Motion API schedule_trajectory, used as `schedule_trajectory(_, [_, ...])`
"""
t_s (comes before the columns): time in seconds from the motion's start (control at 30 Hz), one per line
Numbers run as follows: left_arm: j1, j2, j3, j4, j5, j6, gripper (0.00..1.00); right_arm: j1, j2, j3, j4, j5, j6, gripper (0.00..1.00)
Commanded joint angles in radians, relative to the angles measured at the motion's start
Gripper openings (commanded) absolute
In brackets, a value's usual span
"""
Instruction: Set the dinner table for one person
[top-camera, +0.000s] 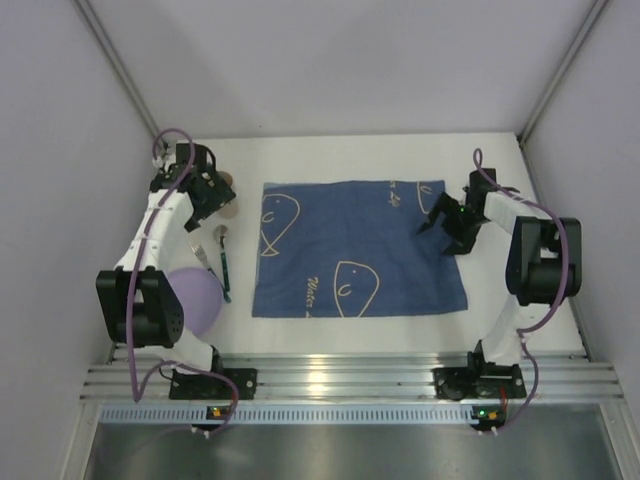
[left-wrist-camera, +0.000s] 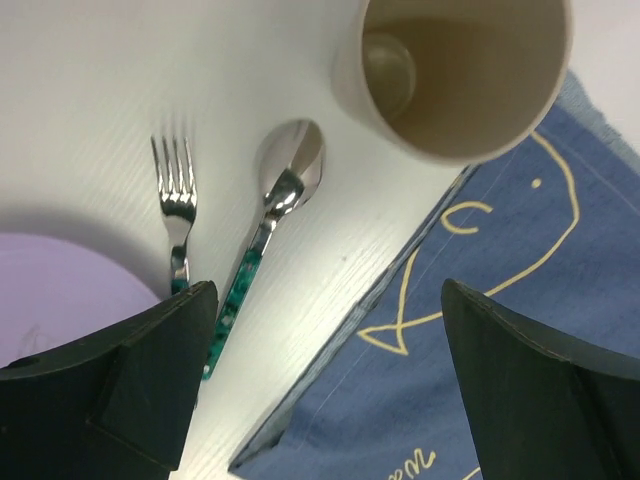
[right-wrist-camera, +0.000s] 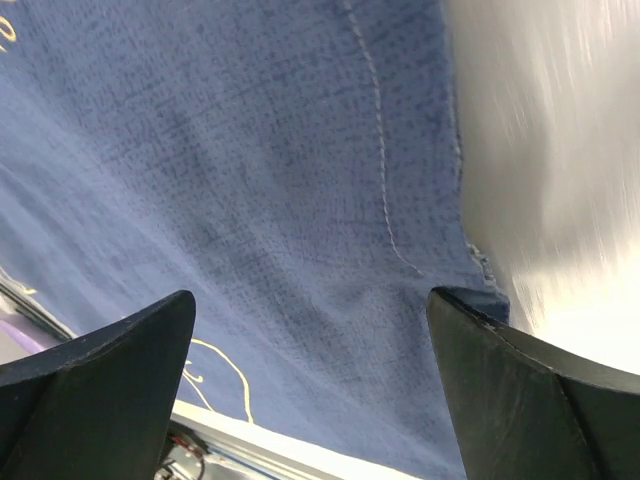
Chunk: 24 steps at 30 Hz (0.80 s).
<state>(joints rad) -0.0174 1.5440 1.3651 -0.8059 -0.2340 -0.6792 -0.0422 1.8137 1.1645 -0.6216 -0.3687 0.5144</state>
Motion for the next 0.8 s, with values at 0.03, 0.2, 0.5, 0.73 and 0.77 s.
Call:
schedule_trajectory(0.03, [0.042,0.089,0.115,0.099,0.013,0.047,0.99,0.011,0.097,0.115,0.040,-0.016,-0.017,1.00])
schedule_trajectory(0.2, [0.054,0.177,0.195,0.119,0.024,0.058,0.99,0.015,0.159,0.190,-0.067,0.045,-0.062,1.00])
schedule_trajectory(0.5, [0.054,0.261,0.226,0.143,0.021,0.064,0.84,0.015,-0.034,0.081,-0.136,0.074,-0.045,1.00])
schedule_trajectory(0.73, [0.066,0.372,0.293,0.143,0.018,0.090,0.24,0.013,-0.256,0.083,-0.230,0.079,-0.102,1.00])
schedule_trajectory(0.77, [0.065,0.383,0.307,0.137,0.021,0.095,0.04,0.013,-0.275,0.092,-0.243,0.086,-0.112,1.00])
